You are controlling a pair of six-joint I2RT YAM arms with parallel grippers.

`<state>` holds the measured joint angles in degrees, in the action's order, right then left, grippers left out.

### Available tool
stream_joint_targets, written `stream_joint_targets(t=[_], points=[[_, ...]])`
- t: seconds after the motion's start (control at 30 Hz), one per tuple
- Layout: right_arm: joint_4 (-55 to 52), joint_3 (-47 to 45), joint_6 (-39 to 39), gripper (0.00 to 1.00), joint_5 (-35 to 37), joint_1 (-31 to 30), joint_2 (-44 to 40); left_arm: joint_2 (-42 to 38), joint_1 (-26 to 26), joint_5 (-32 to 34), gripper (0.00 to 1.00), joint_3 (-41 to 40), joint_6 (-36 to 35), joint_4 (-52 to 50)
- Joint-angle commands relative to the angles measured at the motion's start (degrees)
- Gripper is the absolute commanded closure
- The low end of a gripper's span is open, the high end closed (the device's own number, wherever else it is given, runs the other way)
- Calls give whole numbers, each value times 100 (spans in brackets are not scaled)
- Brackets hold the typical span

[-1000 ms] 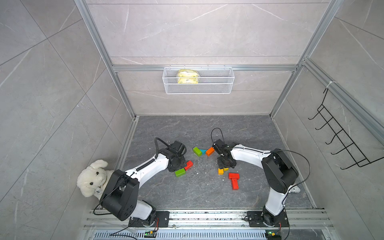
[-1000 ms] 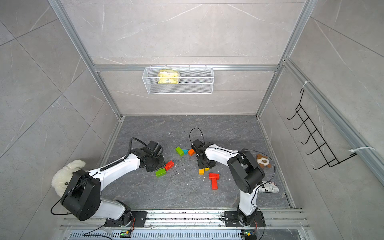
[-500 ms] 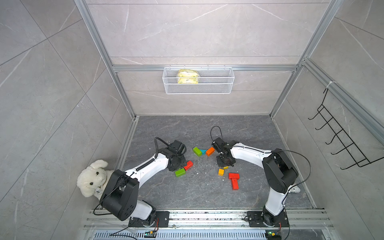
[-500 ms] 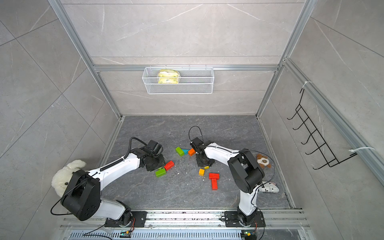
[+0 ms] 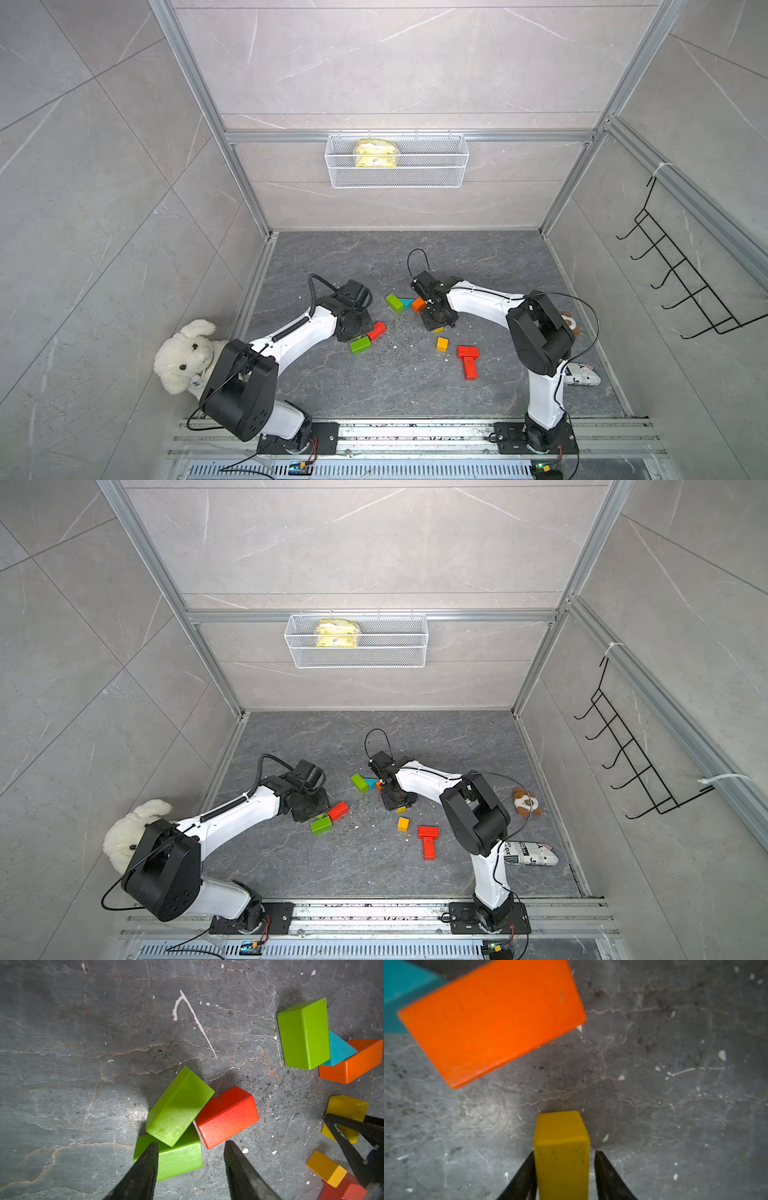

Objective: Assemble a heart with building blocks
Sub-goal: Assemble the building block at the center of the board.

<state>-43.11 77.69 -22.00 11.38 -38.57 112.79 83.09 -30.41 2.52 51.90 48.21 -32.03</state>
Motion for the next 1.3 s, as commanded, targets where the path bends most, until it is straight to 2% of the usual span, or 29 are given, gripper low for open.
stream_joint_targets(t=[0.0, 0.23, 0.47, 0.57, 0.77, 1.07, 1.17, 1.27], points=[[-455, -299, -808, 54, 413, -2, -410, 11, 42, 11, 45, 183, -67, -29], [-268, -724, -1389, 52, -76, -4, -624, 128, 63, -33, 45, 312, -156, -31], [-321, -674, -1571, 51, -70, -2, -577, 111, 97, -50, 45, 260, -173, 12], [-336, -562, -1562, 61, -43, -2, -528, 100, 120, -59, 45, 229, -168, 48], [-478, -215, -1485, 64, 169, 16, -356, 115, 143, -68, 45, 238, -182, 70], [-335, 226, -845, 61, 251, 27, 1, 181, 156, -103, 46, 286, -183, 92], [-370, 262, -846, 61, 218, 32, 73, 173, 158, -77, 45, 269, -171, 118], [-426, 311, -935, 56, 225, 28, 191, 181, 156, -101, 45, 228, -156, 170]])
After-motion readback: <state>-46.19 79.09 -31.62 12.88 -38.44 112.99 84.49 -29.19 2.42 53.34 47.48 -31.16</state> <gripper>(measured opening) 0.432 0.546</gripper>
